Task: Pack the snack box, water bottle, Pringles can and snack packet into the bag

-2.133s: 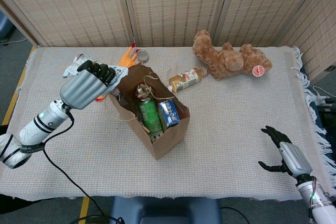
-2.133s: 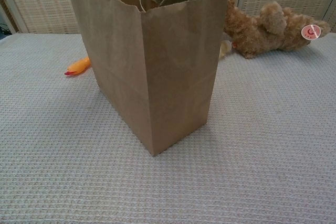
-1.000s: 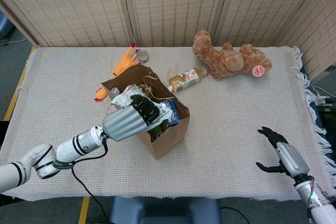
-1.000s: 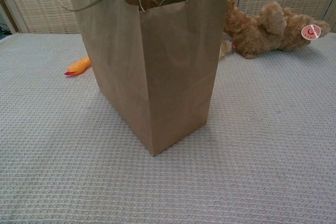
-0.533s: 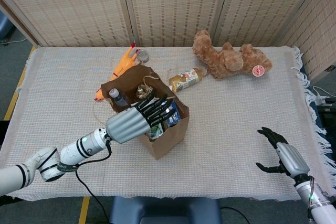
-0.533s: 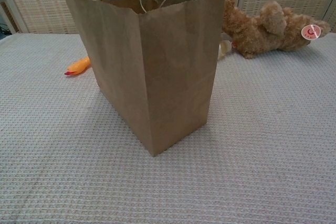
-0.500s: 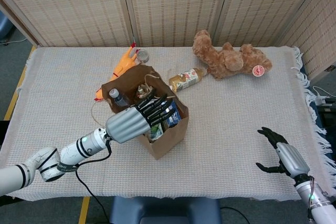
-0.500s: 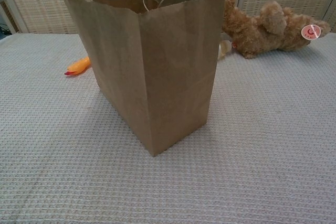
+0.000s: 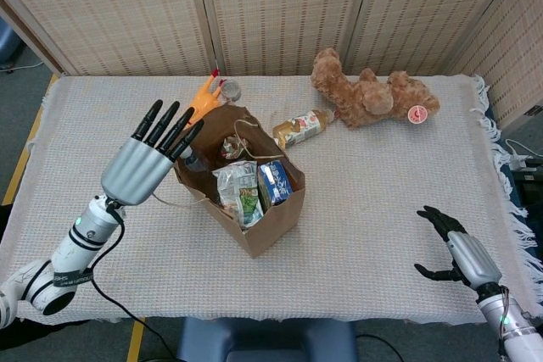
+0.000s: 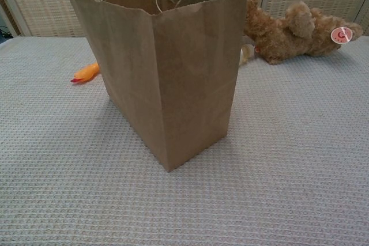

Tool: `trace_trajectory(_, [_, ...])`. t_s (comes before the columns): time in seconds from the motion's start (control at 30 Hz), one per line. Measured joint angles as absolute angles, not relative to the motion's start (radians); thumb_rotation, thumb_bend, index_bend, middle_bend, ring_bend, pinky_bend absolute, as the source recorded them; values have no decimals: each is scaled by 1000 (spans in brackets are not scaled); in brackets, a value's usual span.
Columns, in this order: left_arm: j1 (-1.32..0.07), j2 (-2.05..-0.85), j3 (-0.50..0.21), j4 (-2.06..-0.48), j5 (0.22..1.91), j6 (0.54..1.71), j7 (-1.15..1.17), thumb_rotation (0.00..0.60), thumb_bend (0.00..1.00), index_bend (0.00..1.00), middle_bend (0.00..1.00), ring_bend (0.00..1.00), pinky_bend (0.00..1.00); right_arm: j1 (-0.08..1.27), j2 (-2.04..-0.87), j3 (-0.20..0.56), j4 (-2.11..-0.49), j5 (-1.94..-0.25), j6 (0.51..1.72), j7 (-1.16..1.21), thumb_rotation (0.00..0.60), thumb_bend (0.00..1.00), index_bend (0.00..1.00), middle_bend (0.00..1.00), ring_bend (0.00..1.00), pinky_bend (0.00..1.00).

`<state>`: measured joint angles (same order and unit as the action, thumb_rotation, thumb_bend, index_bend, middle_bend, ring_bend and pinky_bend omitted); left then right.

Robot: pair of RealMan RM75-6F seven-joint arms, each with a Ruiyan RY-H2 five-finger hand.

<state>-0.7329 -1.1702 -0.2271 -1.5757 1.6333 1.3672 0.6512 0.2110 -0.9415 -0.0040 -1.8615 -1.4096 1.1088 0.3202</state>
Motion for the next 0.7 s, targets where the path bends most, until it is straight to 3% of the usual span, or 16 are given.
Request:
trace_trajectory(0.43, [-532,-1111,-153,-1629,1605,1512,573,600,396,29,37,16,118,211,-951,-9,-1862,-1412,1114,279,600,143,113,0,0,0])
trace_trajectory(0.7, [-364,-1155,-44,-1646,1596,1608,472,600,395,24,0,0,85,215,-958,-22,-1833,-1448,1116,208,600,143,47,0,0,0])
